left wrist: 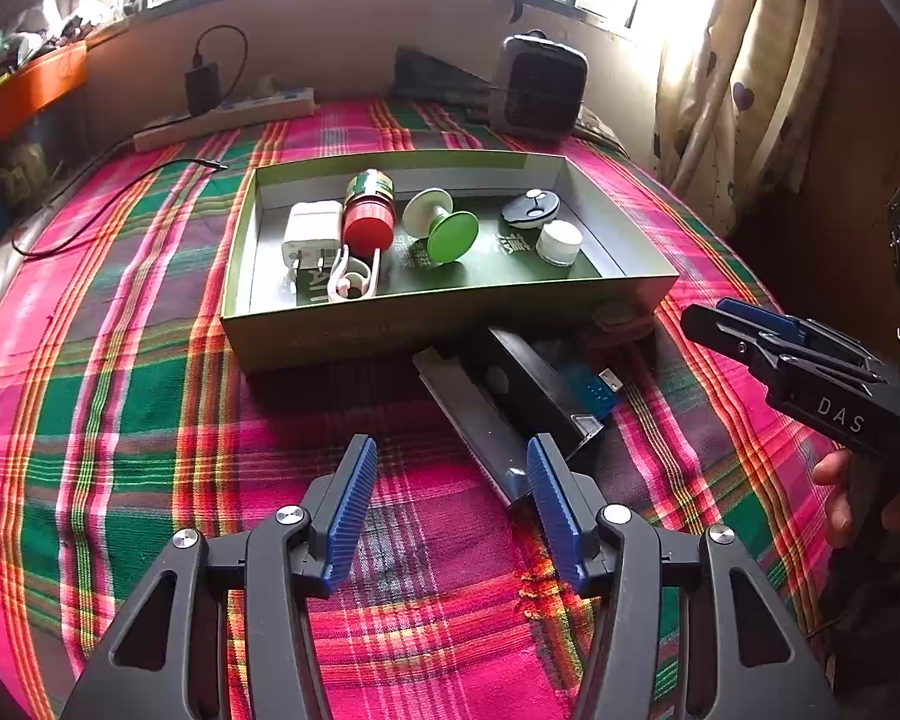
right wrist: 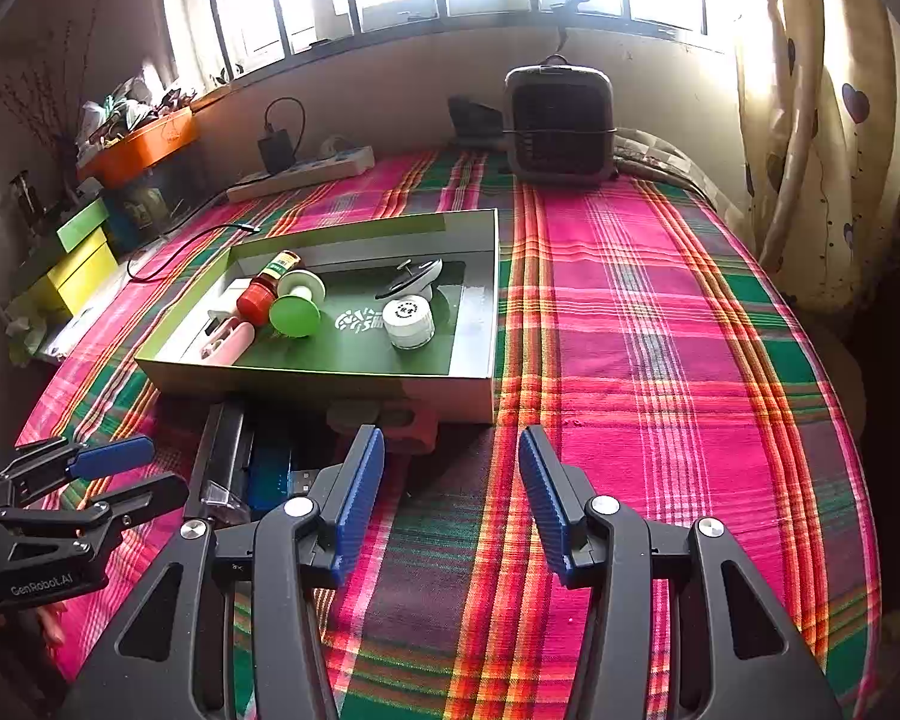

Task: Organize rigid objects
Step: 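Move right gripper toward the pink-and-white lighter while left gripper approaches the black stapler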

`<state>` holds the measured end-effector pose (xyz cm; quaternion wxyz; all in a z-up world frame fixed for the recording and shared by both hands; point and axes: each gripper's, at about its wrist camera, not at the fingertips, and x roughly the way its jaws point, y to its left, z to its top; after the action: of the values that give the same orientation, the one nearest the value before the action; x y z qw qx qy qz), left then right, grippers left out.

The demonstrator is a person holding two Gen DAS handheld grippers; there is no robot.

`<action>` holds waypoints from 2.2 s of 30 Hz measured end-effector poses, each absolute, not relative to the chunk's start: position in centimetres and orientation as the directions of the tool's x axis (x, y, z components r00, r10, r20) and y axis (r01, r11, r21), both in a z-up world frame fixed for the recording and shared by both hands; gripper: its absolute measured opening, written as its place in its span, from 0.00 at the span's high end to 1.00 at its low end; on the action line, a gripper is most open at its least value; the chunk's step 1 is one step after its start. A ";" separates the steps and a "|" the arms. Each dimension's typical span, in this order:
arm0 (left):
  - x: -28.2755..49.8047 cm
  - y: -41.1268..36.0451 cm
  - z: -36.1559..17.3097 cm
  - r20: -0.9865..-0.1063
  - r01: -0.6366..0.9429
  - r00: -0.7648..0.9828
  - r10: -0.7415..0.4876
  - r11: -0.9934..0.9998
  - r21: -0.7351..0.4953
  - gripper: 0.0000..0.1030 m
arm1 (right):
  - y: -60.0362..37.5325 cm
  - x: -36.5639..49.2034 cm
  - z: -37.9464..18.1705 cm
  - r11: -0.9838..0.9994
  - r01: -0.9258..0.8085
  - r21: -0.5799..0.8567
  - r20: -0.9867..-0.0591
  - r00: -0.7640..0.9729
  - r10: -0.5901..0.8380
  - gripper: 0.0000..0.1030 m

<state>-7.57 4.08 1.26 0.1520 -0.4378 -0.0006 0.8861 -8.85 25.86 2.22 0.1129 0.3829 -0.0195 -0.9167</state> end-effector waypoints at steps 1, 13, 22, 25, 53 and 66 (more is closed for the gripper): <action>-7.5 4.2 1.2 -0.777 -0.270 -0.569 0.270 -0.954 -0.134 0.49 | 25.9 -8.9 2.2 -0.974 0.192 0.123 -0.698 -0.680 -0.223 0.53; -7.0 5.1 0.4 -0.790 -0.275 -0.554 0.262 -0.953 -0.123 0.49 | 26.2 -8.6 2.2 -0.974 0.193 0.120 -0.700 -0.679 -0.221 0.53; -7.0 5.5 0.4 -0.792 -0.280 -0.556 0.252 -0.954 -0.107 0.48 | 26.2 -8.4 2.2 -0.973 0.195 0.121 -0.699 -0.679 -0.223 0.53; -7.2 5.4 0.4 -0.795 -0.273 -0.559 0.237 -0.957 -0.093 0.48 | 26.2 -8.3 2.2 -0.974 0.195 0.118 -0.701 -0.678 -0.221 0.53; -7.0 -0.5 0.6 -0.780 -0.169 -0.597 0.187 -0.980 -0.106 0.48 | 23.8 -10.6 1.2 -0.955 0.268 0.124 -0.730 -0.628 -0.271 0.53; -7.2 -2.2 0.6 -0.774 -0.148 -0.600 0.202 -0.979 -0.141 0.48 | 23.0 -11.5 0.7 -0.935 0.320 0.156 -0.737 -0.592 -0.326 0.53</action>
<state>-7.19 -2.19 0.57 0.0976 -0.4363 -0.0310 0.8940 -11.52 23.04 0.74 0.1809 0.4136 -0.0033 -0.8923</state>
